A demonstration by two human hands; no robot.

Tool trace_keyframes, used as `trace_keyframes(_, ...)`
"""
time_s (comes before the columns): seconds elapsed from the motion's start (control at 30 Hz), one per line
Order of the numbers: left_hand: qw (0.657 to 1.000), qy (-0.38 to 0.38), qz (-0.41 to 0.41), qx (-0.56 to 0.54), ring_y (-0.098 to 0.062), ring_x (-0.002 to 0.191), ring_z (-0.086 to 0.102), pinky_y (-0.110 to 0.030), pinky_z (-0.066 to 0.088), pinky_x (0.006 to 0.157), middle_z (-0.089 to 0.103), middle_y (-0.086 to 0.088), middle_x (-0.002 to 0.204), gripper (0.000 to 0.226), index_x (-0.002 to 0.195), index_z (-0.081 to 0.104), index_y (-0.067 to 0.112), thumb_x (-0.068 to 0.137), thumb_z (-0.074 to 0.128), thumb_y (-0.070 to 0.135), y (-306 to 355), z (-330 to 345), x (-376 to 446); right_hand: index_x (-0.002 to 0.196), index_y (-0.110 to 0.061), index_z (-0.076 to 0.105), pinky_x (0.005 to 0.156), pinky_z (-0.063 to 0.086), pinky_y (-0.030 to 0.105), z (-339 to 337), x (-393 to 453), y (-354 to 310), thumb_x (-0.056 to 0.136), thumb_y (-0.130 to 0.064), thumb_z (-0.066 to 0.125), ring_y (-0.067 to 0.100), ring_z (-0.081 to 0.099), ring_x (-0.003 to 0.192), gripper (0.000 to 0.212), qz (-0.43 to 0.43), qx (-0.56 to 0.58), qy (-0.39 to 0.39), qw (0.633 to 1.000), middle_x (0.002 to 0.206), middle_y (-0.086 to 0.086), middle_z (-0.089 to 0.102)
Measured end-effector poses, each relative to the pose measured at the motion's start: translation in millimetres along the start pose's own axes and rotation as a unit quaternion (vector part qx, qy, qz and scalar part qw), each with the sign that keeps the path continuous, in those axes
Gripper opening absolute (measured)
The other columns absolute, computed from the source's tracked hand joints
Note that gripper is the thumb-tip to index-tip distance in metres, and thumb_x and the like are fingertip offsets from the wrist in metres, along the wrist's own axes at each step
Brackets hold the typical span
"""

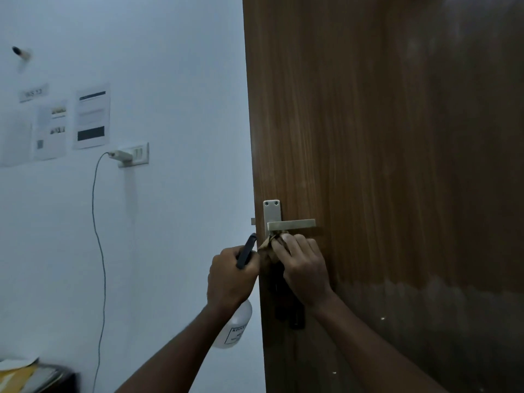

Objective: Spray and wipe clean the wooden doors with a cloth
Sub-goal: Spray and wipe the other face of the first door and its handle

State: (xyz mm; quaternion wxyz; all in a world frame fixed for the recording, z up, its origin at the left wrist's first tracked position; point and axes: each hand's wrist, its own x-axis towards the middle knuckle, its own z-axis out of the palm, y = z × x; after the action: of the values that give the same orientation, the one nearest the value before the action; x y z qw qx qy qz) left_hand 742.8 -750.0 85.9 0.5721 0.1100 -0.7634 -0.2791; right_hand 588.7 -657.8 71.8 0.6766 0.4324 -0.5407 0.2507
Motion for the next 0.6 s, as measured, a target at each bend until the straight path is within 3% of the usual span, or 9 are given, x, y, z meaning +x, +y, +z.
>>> trace_keyframes(0.13,0.999,-0.03,0.036,0.002,-0.011,0.042,0.037,-0.027,0.029,0.048,0.048,0.007,0.045,0.044,0.05,0.053,0.027,0.091,0.062,0.039,2,-2,8,0.119,-0.011,0.072,0.085,0.055,0.04,15,-1,-6,0.102,-0.006,0.045,0.027,0.06,0.106,0.032,-0.016,0.037,-0.009,0.999,0.118,0.009,0.068)
trace_keyframes(0.27,0.999,-0.016,0.012,-0.028,-0.013,0.045,0.04,-0.029,0.033,0.05,0.049,0.0,0.047,0.041,0.052,0.052,0.021,0.09,0.061,0.035,1,2,13,0.102,-0.018,0.071,0.084,0.053,0.038,13,-21,-7,0.09,-0.013,0.049,0.022,0.052,0.102,0.026,-0.159,0.068,-0.082,0.982,0.114,0.002,0.065)
trace_keyframes(0.4,0.999,-0.015,0.005,-0.048,-0.021,0.046,0.05,-0.028,0.04,0.047,0.058,-0.011,0.053,0.039,0.054,0.057,0.017,0.085,0.058,0.039,-4,-2,20,0.109,-0.011,0.075,0.085,0.05,0.035,18,3,-14,0.094,-0.014,0.055,0.022,0.056,0.103,0.025,-0.051,0.107,-0.046,0.992,0.118,0.005,0.071)
trace_keyframes(0.43,0.999,-0.016,0.003,-0.049,-0.024,0.046,0.052,-0.032,0.042,0.048,0.059,-0.013,0.054,0.04,0.056,0.059,0.014,0.084,0.057,0.041,-6,-2,22,0.107,-0.012,0.076,0.087,0.05,0.036,20,11,-15,0.093,-0.015,0.056,0.021,0.055,0.105,0.025,-0.06,0.122,-0.057,0.989,0.117,0.004,0.071)
trace_keyframes(0.53,0.999,-0.028,0.012,-0.021,-0.017,0.046,0.041,-0.034,0.035,0.05,0.051,-0.012,0.051,0.039,0.055,0.055,0.012,0.084,0.056,0.039,-14,-5,21,0.107,-0.022,0.076,0.094,0.051,0.042,26,4,-6,0.083,-0.016,0.065,0.019,0.051,0.115,0.027,-0.178,0.125,-0.171,0.961,0.118,-0.002,0.068)
trace_keyframes(0.6,0.999,-0.04,0.017,-0.011,-0.014,0.046,0.036,-0.034,0.031,0.051,0.047,-0.01,0.05,0.039,0.054,0.051,0.013,0.086,0.058,0.034,-18,-7,18,0.118,-0.03,0.072,0.101,0.049,0.045,16,-6,15,0.078,-0.018,0.078,0.019,0.051,0.122,0.043,-0.204,0.117,-0.229,0.945,0.131,-0.008,0.065)
